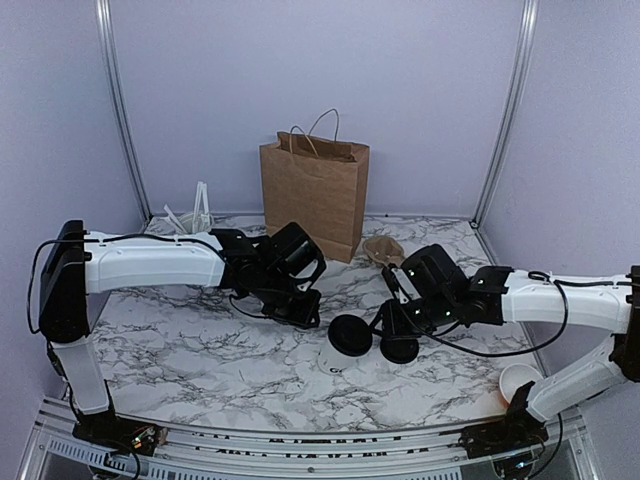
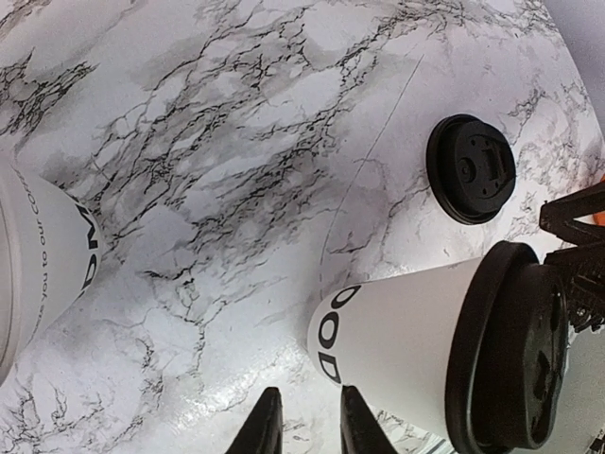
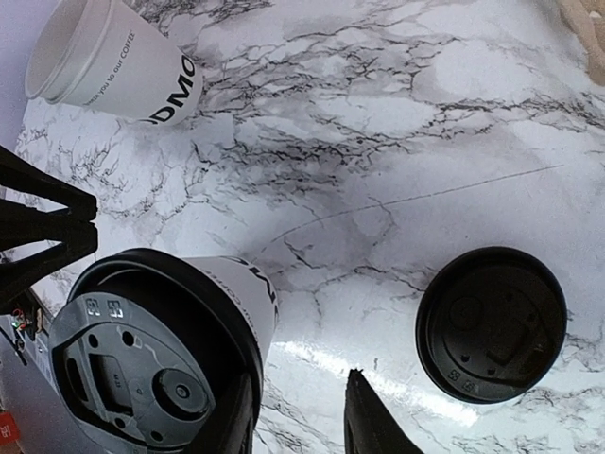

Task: Pack the takeout coffee

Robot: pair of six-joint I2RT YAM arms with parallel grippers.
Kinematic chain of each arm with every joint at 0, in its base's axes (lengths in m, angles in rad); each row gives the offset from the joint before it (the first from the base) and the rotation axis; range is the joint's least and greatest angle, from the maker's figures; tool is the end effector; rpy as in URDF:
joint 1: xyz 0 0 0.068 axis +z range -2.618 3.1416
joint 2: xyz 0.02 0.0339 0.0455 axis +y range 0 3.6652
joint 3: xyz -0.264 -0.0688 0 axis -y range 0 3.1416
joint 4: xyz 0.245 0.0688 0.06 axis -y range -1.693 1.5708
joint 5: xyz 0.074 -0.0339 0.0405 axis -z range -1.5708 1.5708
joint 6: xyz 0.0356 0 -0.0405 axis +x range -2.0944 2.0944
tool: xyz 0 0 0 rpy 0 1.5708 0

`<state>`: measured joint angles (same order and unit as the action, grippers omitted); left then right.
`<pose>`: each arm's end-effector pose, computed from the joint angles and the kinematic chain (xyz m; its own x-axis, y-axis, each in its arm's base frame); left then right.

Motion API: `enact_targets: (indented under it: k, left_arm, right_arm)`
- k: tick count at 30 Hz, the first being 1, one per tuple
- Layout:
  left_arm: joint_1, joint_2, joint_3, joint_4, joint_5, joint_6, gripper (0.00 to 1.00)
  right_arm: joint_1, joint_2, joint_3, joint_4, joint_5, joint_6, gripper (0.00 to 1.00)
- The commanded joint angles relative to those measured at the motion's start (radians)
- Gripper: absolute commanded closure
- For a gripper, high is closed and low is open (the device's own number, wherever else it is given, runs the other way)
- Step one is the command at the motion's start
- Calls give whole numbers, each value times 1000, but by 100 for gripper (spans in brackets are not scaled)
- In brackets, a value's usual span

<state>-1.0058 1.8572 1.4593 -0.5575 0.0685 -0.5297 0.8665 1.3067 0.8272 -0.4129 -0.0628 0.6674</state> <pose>0.2158 -0.3450 0.2377 -0.8137 0.3421 -0.4699 0.5245 0.7806 -0.3399 0.1698 0.2033 0.2233 -0.8825 -0.0846 -0.4626 -0.3054 0.8512 0.4268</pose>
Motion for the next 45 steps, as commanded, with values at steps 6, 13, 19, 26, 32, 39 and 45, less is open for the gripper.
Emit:
enact_targets:
  k: [6, 13, 19, 26, 32, 39, 45]
  left_arm:
    - [7, -54, -9, -33, -31, 14, 78]
    - [16, -126, -67, -39, -48, 8, 78]
    - [11, -181, -104, -46, 2, 34, 77]
    - [-49, -191, -124, -39, 28, 26, 78]
    - [-65, -196, -142, 19, 42, -15, 77]
    - [-71, -164, -134, 52, 41, -38, 75]
    - [-71, -138, -125, 59, 29, -50, 75]
  right_arm:
    - [12, -17, 100, -10, 10, 2, 68]
    - [20, -16, 106, -21, -22, -49, 68]
    - [49, -37, 101, -71, -63, -181, 68]
    - [62, -22, 130, -113, 2, -212, 67]
    - [-2, 7, 112, -77, -57, -187, 67]
    - [-84, 30, 75, 50, -167, -159, 66]
    - [-99, 66, 74, 91, -193, -142, 66]
